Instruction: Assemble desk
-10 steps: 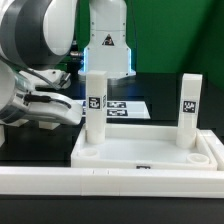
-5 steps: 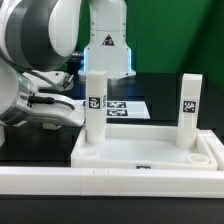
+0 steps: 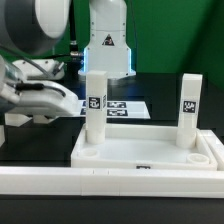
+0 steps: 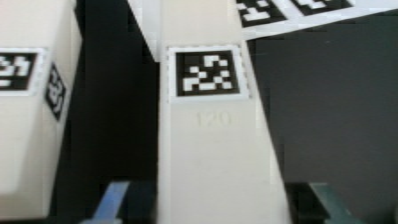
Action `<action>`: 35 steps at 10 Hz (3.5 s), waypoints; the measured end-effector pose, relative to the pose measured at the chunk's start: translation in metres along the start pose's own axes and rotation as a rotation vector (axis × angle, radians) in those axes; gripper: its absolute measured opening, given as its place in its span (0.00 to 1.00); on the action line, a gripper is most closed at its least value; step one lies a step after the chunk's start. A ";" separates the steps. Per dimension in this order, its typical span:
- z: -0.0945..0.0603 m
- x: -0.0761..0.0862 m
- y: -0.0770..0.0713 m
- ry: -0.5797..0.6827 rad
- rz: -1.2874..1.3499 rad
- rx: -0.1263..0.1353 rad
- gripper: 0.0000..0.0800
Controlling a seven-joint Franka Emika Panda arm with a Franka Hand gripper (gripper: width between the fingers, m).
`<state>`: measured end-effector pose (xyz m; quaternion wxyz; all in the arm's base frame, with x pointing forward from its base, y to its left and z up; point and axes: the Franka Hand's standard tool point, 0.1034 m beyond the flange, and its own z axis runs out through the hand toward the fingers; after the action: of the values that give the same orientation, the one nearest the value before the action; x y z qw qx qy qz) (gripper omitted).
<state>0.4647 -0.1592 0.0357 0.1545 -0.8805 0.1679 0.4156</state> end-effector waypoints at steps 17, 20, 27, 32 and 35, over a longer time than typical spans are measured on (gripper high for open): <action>-0.139 0.012 -0.071 0.837 0.002 -0.093 0.36; -0.161 0.011 -0.110 1.035 -0.029 -0.106 0.36; -0.166 -0.004 -0.151 1.206 -0.063 -0.100 0.36; -0.156 -0.021 -0.211 1.215 -0.045 -0.035 0.36; -0.155 -0.021 -0.213 1.216 -0.044 -0.036 0.36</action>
Offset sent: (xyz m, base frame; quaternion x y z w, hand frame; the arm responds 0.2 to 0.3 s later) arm 0.0000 0.0000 0.0000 0.0000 0.0000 0.0000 1.0000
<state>0.6482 -0.0287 0.1745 0.0247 -0.9657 0.2009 -0.1625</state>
